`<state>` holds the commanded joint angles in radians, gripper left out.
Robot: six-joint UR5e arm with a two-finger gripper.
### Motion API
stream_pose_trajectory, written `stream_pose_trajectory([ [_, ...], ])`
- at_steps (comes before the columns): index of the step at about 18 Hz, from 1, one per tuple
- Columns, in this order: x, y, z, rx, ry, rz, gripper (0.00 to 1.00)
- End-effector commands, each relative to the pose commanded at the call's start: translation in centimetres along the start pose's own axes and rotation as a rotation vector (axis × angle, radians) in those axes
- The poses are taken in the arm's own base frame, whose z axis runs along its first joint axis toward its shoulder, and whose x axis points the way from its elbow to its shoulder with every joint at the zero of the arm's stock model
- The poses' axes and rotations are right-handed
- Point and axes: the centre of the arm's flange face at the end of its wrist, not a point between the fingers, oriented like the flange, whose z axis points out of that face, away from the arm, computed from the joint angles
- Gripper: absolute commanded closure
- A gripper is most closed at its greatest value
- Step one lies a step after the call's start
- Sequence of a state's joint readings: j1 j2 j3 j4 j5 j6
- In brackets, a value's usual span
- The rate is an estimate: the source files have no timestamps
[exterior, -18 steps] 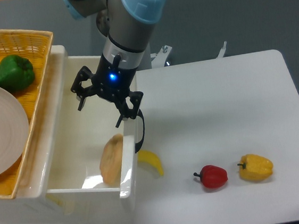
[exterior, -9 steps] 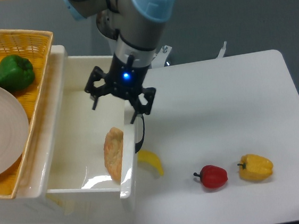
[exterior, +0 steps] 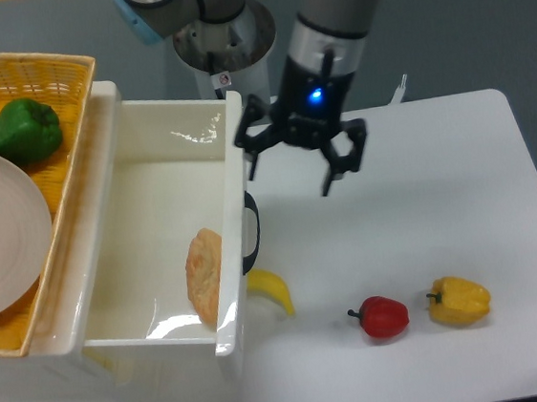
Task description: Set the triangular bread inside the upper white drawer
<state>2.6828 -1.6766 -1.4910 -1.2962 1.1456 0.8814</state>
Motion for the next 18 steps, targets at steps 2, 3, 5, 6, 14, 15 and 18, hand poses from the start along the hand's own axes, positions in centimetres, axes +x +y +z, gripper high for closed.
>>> stream_pose_trajectory([
  [2, -1.8, 1.6, -0.1, -0.045, -0.034, 0.096, 0.0],
  [3, -2.5, 2.3, -0.1, -0.073, -0.049, 0.136, 0.0],
  [5, -3.7, 3.4, -0.1, -0.143, -0.083, 0.211, 0.0],
  [6, -4.1, 3.8, -0.1, -0.174, -0.095, 0.242, 0.0],
  [14, -6.8, 6.5, 4.5, -0.382, -0.055, 0.383, 0.0],
  [15, -7.2, 6.7, 5.2, -0.39, -0.044, 0.389, 0.0],
  [18, -8.4, 7.3, 7.4, -0.416, -0.021, 0.385, 0.0],
])
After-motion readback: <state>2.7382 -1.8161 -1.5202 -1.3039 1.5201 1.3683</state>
